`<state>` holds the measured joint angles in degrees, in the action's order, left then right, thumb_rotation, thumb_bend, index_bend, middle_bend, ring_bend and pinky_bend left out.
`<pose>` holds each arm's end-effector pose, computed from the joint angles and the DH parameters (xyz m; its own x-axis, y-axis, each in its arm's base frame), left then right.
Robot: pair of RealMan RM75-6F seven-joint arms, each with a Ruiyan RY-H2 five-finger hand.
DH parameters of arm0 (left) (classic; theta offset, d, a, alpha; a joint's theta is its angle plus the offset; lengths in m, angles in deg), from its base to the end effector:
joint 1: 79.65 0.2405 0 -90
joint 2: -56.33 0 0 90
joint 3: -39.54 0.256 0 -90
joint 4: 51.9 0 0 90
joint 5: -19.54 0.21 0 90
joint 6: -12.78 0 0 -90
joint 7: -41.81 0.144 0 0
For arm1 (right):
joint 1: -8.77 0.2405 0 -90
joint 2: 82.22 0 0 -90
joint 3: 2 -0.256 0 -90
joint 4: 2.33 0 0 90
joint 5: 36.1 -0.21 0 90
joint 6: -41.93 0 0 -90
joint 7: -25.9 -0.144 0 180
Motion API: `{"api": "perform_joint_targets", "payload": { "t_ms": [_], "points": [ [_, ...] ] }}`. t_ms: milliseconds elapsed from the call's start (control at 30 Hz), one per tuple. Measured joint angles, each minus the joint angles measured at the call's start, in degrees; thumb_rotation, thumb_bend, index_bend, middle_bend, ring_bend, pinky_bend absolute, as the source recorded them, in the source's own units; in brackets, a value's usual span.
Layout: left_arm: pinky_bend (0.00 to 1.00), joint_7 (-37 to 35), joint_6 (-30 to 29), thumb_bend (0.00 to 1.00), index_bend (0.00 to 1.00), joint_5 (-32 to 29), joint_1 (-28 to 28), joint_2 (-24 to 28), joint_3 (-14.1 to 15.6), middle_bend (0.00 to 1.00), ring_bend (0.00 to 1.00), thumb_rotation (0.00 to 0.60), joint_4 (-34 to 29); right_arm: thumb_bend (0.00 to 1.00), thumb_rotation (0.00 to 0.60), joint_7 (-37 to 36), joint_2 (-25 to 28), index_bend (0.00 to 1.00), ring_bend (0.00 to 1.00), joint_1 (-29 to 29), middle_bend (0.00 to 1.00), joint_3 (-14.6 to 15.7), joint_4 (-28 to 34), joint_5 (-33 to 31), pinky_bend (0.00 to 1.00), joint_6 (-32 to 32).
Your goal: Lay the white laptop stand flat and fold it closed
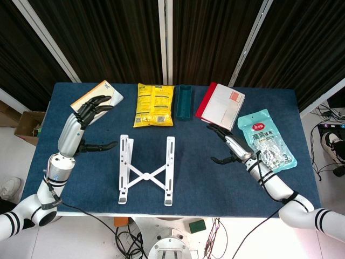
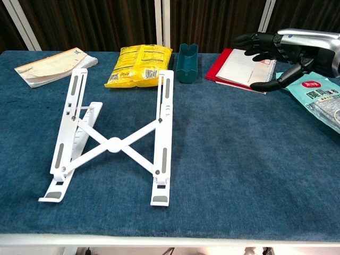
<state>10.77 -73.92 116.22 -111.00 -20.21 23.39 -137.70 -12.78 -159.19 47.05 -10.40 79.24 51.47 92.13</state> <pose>-0.1429 0.3190 0.1340 -0.2658 -0.0054 0.9640 0.7209 -0.6650 0.1950 -0.1878 -0.3430 0.0376 -0.0610 -0.5159 0.8545 -0.9382 -0.2626 -0.2255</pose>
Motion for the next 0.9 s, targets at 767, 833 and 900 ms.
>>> {"api": "perform_joint_targets", "payload": {
  "t_ms": [767, 833, 900],
  "points": [
    [0.20, -12.4, 17.9, 0.00, 0.18, -13.1, 4.5, 3.9, 9.9, 0.14, 0.11, 0.600, 2.2, 0.24, 0.600, 9.2, 19.6, 0.00, 0.00, -17.2, 0.17, 5.9, 11.6, 2.9, 0.00, 24.3],
    [0.21, -12.7, 19.8, 0.00, 0.17, -13.6, 4.2, 2.9, 10.2, 0.12, 0.11, 0.600, 2.9, 0.24, 0.600, 9.2, 19.9, 0.00, 0.00, -17.8, 0.17, 6.3, 12.0, 3.5, 0.00, 24.7],
    [0.21, -12.9, 22.2, 0.00, 0.17, -14.5, 3.4, 1.7, 10.4, 0.12, 0.11, 0.600, 3.9, 0.24, 0.600, 9.4, 19.7, 0.00, 0.00, -17.8, 0.17, 6.4, 12.0, 3.7, 0.00, 24.6]
  ]
}}
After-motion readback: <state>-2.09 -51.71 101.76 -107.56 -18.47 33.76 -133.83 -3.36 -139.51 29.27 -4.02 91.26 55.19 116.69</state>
